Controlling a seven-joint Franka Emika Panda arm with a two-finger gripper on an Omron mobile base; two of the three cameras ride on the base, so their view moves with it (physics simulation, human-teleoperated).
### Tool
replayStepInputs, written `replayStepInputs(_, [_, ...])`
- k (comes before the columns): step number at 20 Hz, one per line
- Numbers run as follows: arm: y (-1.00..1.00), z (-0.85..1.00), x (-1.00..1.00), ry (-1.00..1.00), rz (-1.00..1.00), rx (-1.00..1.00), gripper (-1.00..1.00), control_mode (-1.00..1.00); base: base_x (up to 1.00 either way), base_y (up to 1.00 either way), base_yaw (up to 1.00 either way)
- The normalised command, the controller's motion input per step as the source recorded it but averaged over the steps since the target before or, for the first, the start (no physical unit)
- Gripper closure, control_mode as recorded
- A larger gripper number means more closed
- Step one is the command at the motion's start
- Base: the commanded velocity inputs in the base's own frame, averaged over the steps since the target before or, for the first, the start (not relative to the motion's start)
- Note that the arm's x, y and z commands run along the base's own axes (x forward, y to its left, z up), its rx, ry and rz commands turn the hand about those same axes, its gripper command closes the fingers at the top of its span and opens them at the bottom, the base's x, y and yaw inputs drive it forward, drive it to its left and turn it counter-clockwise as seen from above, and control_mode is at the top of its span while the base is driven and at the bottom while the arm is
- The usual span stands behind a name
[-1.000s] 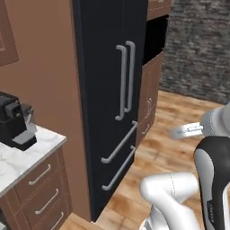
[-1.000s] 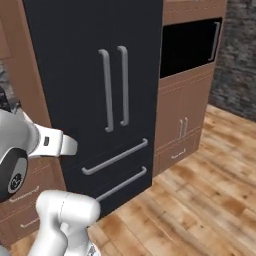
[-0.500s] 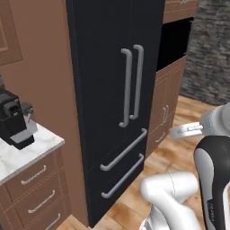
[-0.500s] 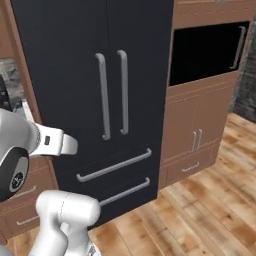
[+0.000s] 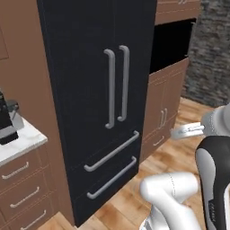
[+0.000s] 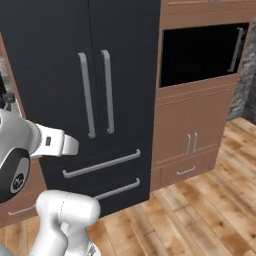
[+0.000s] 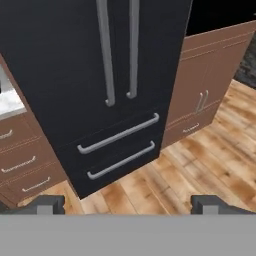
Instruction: Retrieve the steak from the fridge and place it on the saucepan with marinade on the stove.
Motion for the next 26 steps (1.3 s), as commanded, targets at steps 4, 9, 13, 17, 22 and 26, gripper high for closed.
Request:
replayStepInputs(4, [0.0, 0.0, 0.0, 0.0, 0.0, 0.0, -1.0, 1.0, 0.18, -0.16, 0.4])
replayStepInputs(9, [0.0, 0.0, 0.0, 0.0, 0.0, 0.0, -1.0, 1.0, 0.29, -0.12, 0.47])
replayStepInputs(13, [0.0, 0.0, 0.0, 0.0, 0.0, 0.0, -1.0, 1.0, 0.21, -0.23, 0.48])
replayStepInputs(17, [0.0, 0.0, 0.0, 0.0, 0.0, 0.0, -1.0, 1.0, 0.16, -0.3, 0.47])
replayStepInputs(22, [0.0, 0.0, 0.0, 0.0, 0.0, 0.0, -1.0, 1.0, 0.11, -0.4, 0.44])
replayStepInputs(26, [0.0, 0.0, 0.0, 0.0, 0.0, 0.0, -1.0, 1.0, 0.0, -0.7, 0.28])
